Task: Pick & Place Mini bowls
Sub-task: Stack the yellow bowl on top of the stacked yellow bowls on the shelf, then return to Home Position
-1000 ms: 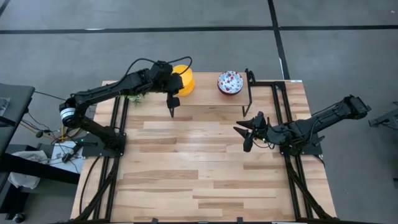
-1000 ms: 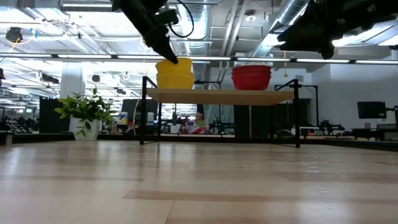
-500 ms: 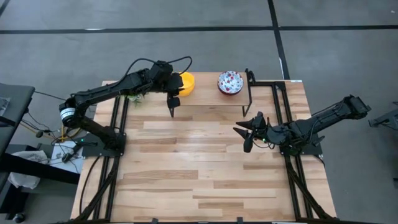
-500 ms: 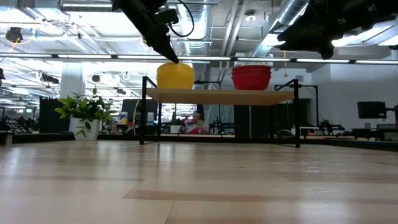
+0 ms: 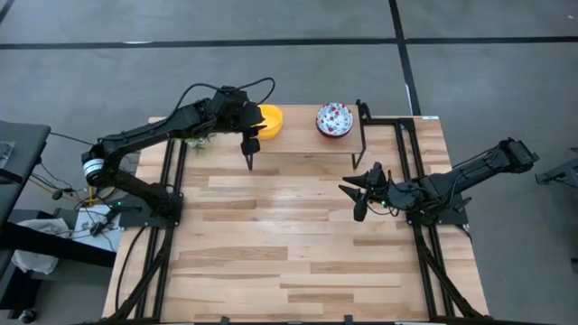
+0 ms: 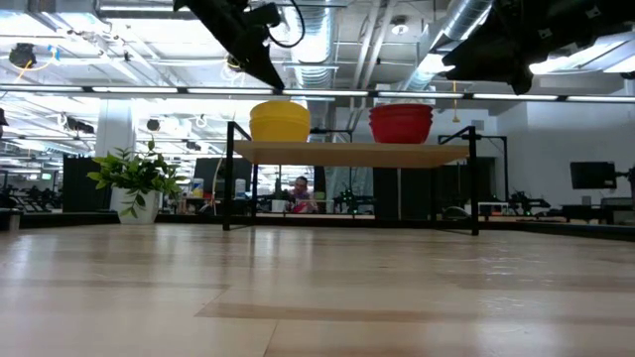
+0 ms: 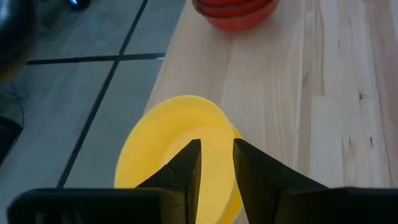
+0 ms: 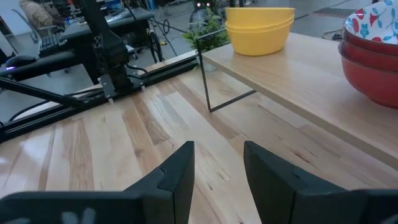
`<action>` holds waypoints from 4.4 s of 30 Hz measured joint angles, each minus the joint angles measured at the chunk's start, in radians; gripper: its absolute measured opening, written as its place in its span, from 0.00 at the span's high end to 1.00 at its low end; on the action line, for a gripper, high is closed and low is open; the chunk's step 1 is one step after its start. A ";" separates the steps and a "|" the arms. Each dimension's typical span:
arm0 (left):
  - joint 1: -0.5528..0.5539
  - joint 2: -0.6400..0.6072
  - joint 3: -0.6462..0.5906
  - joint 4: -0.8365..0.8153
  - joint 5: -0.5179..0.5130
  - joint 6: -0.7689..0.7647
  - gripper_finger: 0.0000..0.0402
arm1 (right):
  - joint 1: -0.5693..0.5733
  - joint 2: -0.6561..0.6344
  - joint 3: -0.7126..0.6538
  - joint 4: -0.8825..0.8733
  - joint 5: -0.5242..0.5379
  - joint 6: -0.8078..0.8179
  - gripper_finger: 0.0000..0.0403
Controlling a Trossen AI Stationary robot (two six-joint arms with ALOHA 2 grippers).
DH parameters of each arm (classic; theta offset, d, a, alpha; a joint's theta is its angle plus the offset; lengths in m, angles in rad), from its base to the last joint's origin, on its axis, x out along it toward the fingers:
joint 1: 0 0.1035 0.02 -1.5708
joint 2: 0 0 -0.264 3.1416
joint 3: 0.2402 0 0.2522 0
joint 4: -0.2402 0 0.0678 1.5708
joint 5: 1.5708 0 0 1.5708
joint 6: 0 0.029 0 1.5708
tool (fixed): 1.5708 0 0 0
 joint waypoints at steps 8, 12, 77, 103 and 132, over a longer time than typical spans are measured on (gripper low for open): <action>0.000 -0.022 0.000 0.029 -0.095 -0.003 0.77 | -0.001 0.000 0.000 0.000 0.001 -0.004 0.68; -0.005 -0.008 0.000 0.063 -0.114 -0.019 0.77 | 0.000 0.000 0.000 -0.001 0.003 -0.004 0.68; -0.466 -0.408 -0.213 0.365 -0.010 -0.432 0.77 | 0.052 -0.212 0.001 -0.014 -0.084 -0.129 0.68; -0.503 -0.781 -0.883 0.762 -0.073 -0.742 0.77 | 0.052 -0.708 -0.050 -0.401 -0.128 -0.153 0.68; -0.503 -1.200 -1.285 0.803 -0.187 -0.840 0.77 | 0.055 -0.882 -0.262 -0.357 -0.196 -0.135 0.68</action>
